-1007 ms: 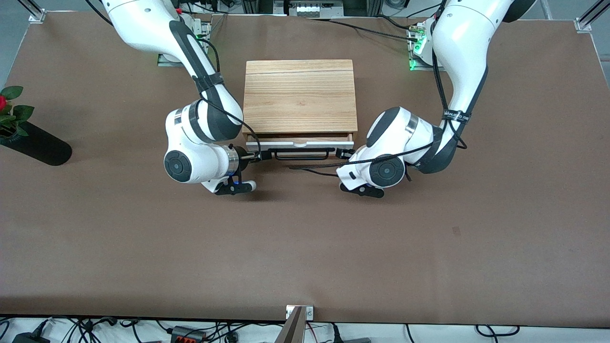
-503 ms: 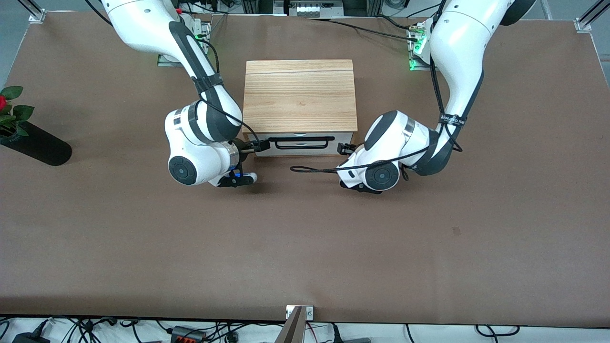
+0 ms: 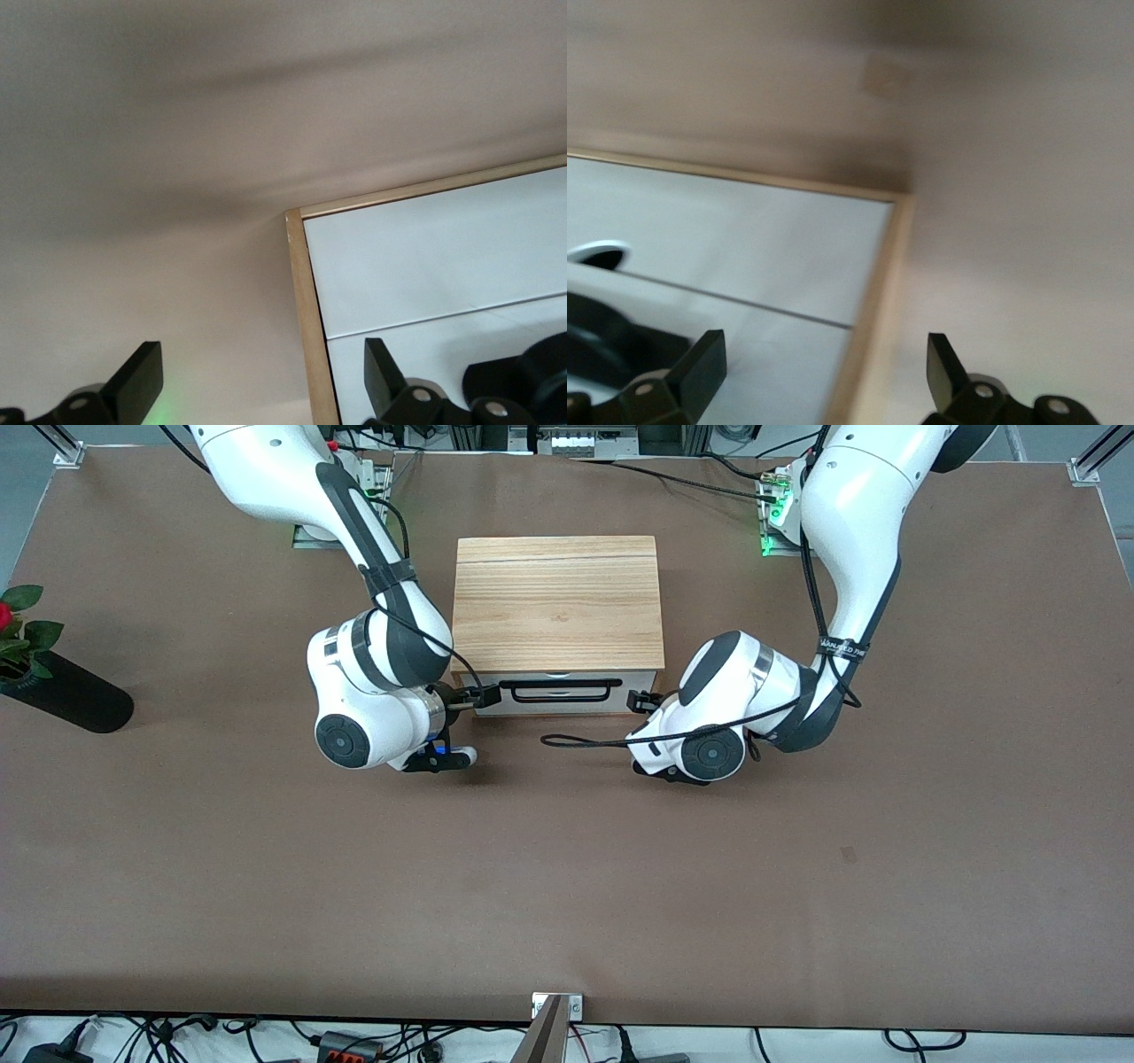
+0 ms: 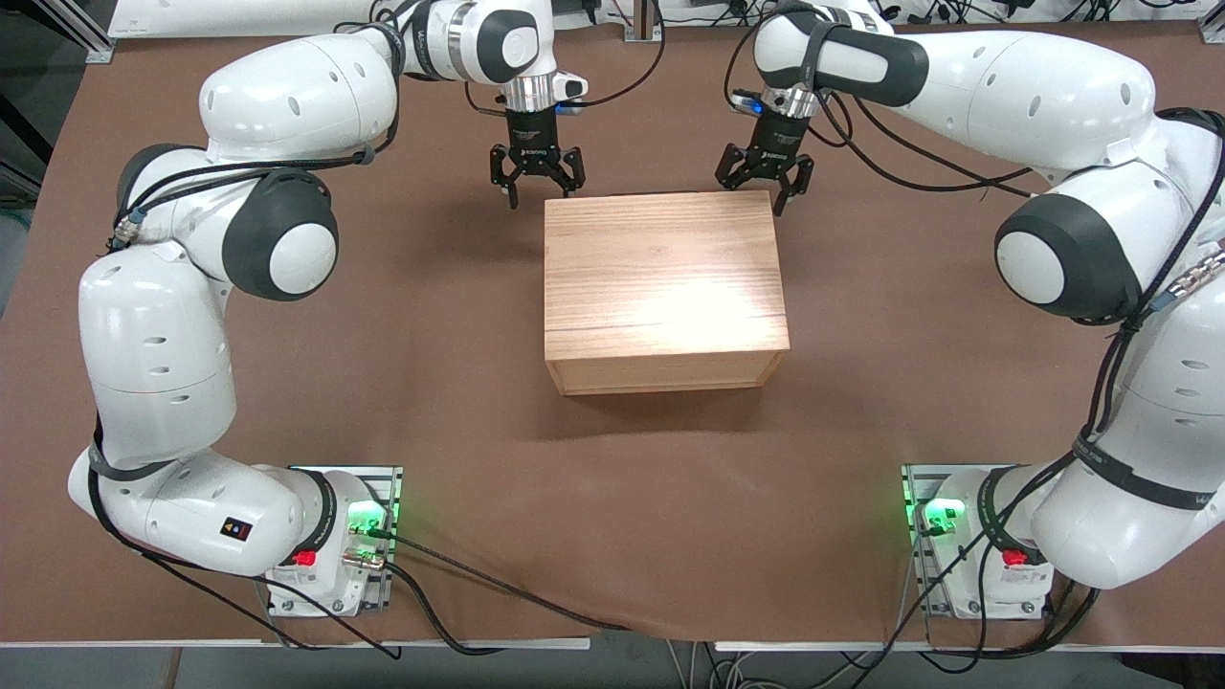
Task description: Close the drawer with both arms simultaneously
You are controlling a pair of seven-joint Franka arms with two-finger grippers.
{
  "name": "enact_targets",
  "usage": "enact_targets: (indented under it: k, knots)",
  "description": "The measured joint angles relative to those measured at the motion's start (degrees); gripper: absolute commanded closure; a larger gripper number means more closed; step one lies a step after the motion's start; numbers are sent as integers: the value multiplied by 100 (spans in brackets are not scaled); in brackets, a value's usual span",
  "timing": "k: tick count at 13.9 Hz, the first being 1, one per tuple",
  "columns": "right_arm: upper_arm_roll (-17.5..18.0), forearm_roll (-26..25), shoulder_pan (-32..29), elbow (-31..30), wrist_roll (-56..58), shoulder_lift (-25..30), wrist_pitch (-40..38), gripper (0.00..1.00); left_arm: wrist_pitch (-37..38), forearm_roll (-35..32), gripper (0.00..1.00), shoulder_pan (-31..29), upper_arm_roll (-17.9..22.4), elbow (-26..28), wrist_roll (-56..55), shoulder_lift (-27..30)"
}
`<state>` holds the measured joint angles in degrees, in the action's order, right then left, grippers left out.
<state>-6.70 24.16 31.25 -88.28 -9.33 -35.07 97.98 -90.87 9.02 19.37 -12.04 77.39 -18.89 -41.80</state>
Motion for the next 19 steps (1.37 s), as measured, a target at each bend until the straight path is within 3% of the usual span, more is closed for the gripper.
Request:
enact_targets:
  k: [3,6,14,19]
  knots:
    - [-23,-1160,-3,429,-3,106,-29,0,-11,12,0,-50,8,-253,0,19]
    - [-266,-1872,-22,656,-6,426,-67,0,-18,12,0,-238,16,-648,1,64]
    - [-1398,-2005,-57,696,14,1548,-220,0,391,-2,0,-1322,117,-985,21,1065]
    - [-2315,-2004,-113,695,1162,1742,-770,0,522,-852,0,-1420,105,-987,22,1830]
